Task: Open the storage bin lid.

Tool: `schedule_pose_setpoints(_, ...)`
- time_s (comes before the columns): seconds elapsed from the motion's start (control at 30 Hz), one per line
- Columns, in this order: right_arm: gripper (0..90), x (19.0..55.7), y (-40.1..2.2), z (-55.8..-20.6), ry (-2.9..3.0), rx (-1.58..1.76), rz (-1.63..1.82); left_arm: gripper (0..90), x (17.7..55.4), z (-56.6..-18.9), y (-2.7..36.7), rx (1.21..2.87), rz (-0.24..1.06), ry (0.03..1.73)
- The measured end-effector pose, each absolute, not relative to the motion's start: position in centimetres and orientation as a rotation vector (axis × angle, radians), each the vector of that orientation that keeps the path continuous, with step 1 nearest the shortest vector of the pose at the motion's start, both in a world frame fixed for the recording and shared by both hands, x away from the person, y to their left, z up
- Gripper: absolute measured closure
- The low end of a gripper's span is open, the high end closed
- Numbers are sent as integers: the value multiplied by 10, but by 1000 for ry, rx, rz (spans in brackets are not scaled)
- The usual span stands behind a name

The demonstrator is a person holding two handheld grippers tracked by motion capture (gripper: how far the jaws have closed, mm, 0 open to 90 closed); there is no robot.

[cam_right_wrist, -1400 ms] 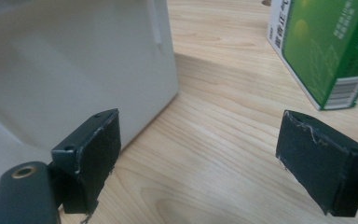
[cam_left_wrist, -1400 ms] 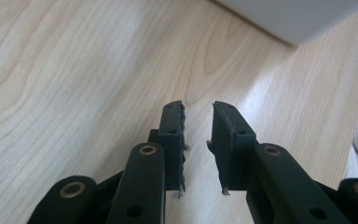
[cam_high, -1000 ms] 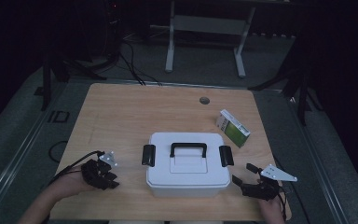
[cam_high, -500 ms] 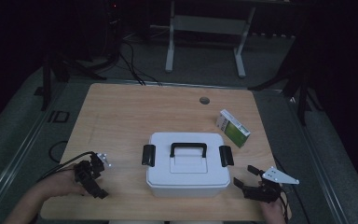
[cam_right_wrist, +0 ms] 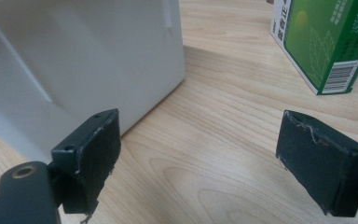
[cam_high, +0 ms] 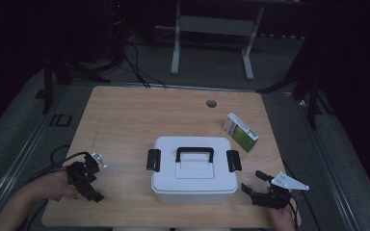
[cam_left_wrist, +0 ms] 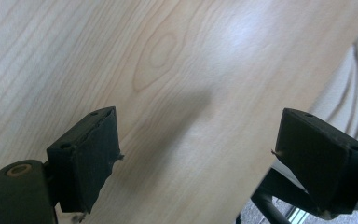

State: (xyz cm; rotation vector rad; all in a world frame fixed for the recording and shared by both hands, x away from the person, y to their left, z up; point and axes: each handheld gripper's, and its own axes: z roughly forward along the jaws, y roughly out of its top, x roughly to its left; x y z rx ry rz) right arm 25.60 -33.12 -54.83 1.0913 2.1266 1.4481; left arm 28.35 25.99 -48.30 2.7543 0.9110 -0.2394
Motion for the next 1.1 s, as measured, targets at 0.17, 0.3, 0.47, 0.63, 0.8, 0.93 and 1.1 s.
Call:
schedule_pose_setpoints(0.17,134,256,-331,-549,2130,1087,1445,136,283,-466,251,2762,-226,849)
schedule_pose_setpoints(0.3,134,256,-333,-551,2137,1091,1445,136,285,-456,247,2772,-198,818)
schedule_pose_setpoints(0.47,134,257,-333,-551,2135,1093,1448,136,288,-438,234,2811,-151,776)
schedule_pose_setpoints(0.63,134,257,-333,-553,2144,1096,1440,136,290,-429,221,2840,-144,732)
schedule_pose_setpoints(0.8,134,258,-333,-552,2145,1097,1442,138,293,-413,206,2847,-143,663)
schedule_pose_setpoints(0.93,134,257,-333,-553,2147,1096,1441,142,294,-397,192,2844,-132,598)
schedule_pose_setpoints(1.1,134,258,-334,-552,2147,1096,1447,142,295,-380,171,2883,-100,537)
